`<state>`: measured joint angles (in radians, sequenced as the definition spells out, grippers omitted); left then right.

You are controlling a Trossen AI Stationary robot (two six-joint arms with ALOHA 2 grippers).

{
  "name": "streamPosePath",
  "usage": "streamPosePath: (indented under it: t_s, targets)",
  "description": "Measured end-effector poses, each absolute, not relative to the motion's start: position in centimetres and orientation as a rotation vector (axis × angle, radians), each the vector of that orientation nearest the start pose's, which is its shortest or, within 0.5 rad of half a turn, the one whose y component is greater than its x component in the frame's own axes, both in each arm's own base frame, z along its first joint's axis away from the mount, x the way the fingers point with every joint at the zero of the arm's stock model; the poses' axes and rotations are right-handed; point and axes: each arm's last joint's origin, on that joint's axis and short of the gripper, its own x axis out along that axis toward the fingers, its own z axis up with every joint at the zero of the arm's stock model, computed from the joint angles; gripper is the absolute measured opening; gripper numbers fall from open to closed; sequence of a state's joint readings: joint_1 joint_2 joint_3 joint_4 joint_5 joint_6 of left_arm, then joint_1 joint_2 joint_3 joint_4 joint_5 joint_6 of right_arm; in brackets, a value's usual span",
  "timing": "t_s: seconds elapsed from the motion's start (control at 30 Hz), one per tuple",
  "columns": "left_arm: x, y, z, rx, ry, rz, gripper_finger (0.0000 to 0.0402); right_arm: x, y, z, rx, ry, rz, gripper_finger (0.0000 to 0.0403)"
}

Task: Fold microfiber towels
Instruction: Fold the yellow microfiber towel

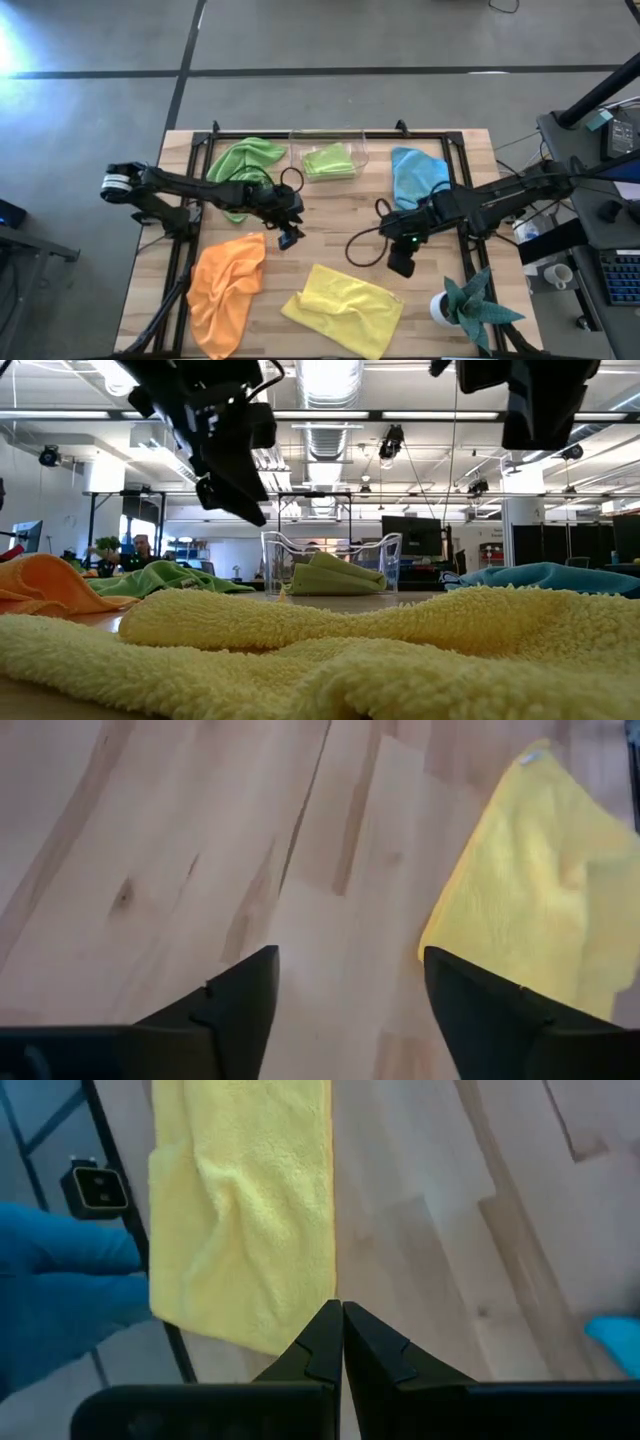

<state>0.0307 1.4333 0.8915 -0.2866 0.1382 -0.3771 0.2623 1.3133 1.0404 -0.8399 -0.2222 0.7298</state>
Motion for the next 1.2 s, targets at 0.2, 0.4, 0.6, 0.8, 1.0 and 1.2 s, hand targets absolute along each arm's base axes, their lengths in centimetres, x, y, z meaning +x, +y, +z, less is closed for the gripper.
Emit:
streamPosePath:
  t_s: [0.2,0.4,0.6,0.8,1.0,1.2]
  targets:
    - [30.8,-0.3,21.6,-0.474,0.809,-0.078,0.0244,22.2,6.9,25.2,0.664,1.273,0.076,0.0011]
    - [31.7,-1.8,20.6,-0.534,0.821,-0.125,0.0244,21.8,7.2,23.3,0.674,1.302,0.086,0.0048]
    - [32.3,-2.7,19.4,-0.563,0.847,-0.135,0.0244,22.1,8.1,22.5,0.69,1.252,0.187,0.0097]
    - [33.0,-3.4,17.6,-0.656,0.903,-0.092,0.0244,21.8,8.3,21.6,0.682,1.26,0.194,0.0116]
    - [33.7,-4.1,15.5,-0.691,0.953,-0.074,0.0245,21.8,8.3,21.5,0.681,1.261,0.191,0.0112]
    - [34.7,-4.9,14.4,-0.701,0.971,-0.078,0.0245,21.8,8.2,21.4,0.679,1.261,0.189,0.011]
